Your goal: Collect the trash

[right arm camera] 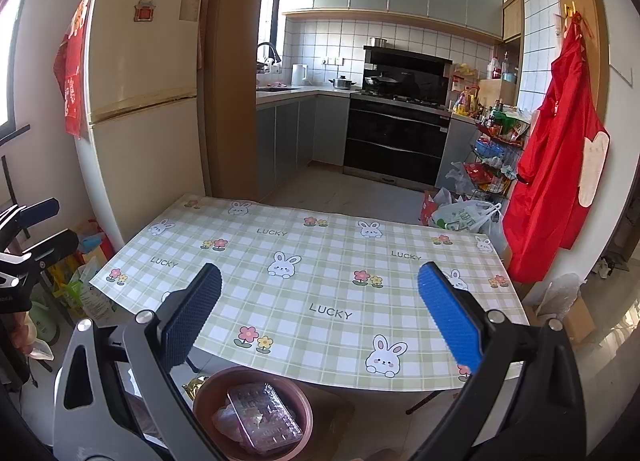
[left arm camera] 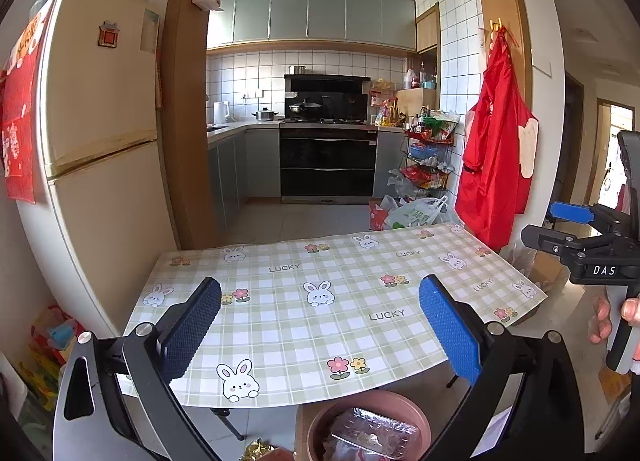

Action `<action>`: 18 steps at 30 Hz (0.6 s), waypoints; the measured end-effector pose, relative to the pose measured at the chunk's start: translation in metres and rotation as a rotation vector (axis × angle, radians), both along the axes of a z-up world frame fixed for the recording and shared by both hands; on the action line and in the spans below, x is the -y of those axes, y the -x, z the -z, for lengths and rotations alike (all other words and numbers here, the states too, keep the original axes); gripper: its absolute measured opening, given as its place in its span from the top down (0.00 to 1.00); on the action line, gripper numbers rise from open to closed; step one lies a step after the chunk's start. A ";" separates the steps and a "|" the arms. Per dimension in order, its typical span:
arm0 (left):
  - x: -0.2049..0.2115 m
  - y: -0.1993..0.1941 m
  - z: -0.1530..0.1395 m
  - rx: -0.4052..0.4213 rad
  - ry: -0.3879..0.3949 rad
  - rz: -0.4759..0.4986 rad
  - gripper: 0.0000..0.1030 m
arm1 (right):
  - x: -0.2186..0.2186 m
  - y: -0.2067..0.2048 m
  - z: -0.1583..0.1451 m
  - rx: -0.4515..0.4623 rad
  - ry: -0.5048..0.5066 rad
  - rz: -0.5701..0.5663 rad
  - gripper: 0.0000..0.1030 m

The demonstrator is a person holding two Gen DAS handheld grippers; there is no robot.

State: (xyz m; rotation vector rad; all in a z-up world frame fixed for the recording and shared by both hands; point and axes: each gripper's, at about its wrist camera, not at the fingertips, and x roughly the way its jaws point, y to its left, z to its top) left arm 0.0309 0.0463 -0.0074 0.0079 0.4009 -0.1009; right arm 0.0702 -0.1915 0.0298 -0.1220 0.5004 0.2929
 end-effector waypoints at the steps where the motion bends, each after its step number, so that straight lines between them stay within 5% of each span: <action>1: 0.000 0.000 0.000 0.001 0.000 -0.001 0.06 | 0.000 0.000 0.000 0.001 0.000 0.001 0.06; 18: 0.005 0.001 -0.001 -0.001 -0.016 -0.001 0.06 | 0.004 0.001 0.000 0.002 -0.003 0.013 0.06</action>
